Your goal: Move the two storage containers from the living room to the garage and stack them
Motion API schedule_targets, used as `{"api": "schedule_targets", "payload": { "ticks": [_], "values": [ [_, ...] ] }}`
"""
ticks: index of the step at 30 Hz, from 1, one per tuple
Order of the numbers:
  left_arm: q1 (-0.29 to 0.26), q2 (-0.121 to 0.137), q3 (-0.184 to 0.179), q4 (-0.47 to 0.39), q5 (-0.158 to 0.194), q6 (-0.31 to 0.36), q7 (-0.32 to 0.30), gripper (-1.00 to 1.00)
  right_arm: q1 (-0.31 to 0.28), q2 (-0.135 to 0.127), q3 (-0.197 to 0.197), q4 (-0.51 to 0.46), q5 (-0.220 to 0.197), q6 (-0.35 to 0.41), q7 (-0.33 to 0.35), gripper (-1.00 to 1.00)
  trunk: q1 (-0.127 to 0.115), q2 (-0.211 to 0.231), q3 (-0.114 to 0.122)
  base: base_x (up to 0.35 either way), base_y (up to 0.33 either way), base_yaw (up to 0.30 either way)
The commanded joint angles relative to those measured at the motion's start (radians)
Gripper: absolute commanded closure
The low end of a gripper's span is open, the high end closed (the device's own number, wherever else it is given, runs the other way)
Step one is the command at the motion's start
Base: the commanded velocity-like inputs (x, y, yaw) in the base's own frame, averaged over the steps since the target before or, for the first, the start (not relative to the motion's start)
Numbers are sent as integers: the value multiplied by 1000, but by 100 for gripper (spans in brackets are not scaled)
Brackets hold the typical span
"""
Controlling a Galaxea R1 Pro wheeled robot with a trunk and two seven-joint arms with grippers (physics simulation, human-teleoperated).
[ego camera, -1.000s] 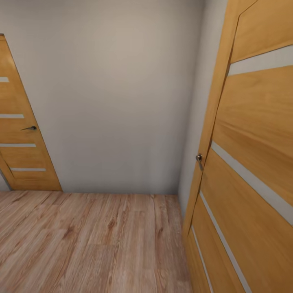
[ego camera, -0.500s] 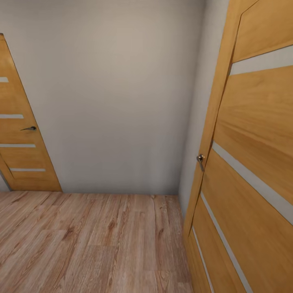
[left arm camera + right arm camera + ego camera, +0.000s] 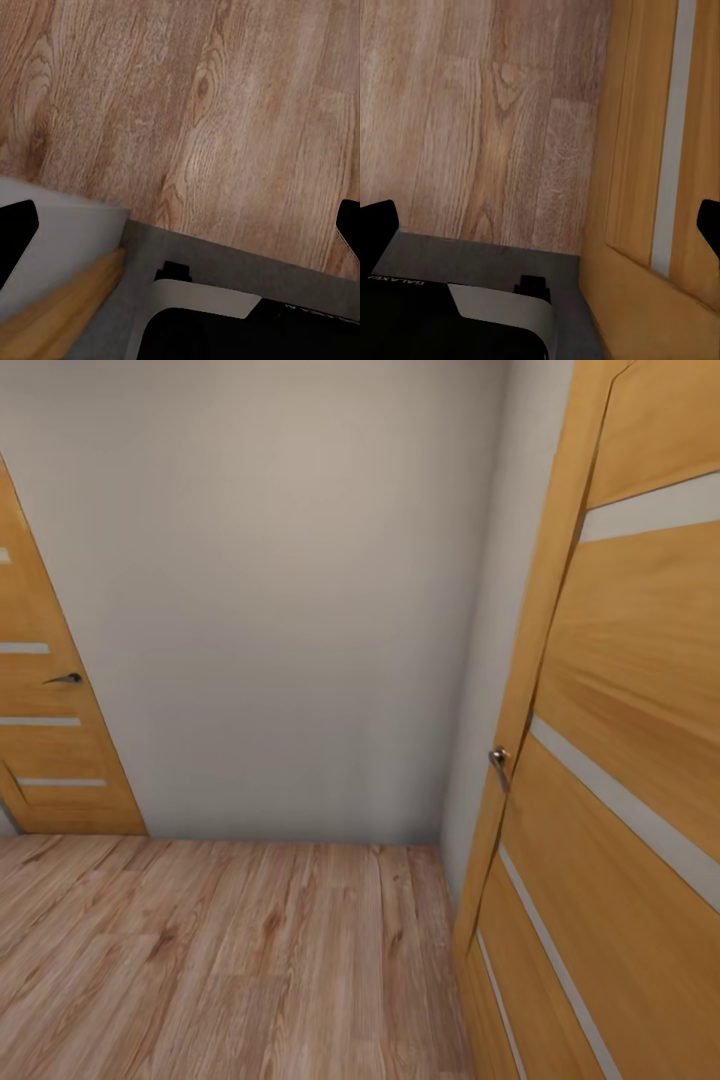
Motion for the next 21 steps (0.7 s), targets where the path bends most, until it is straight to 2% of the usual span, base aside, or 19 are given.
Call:
{"api": "schedule_targets", "payload": {
  "ticks": [1,17,21],
  "values": [
    [-1,0,5,1,-2,-4,-2,-100,-1,0,6,1,-2,-3,2,-100,1,-2,-2,302,0,0],
    [-1,0,4,1,-2,-3,-2,-100,-1,1,5,1,-2,-4,2,-100,1,-2,-2,36,0,0],
    [-1,0,5,1,-2,-2,-2,-100,-1,1,6,1,-2,-3,2,-100,1,-2,-2,226,0,0]
  ]
}}
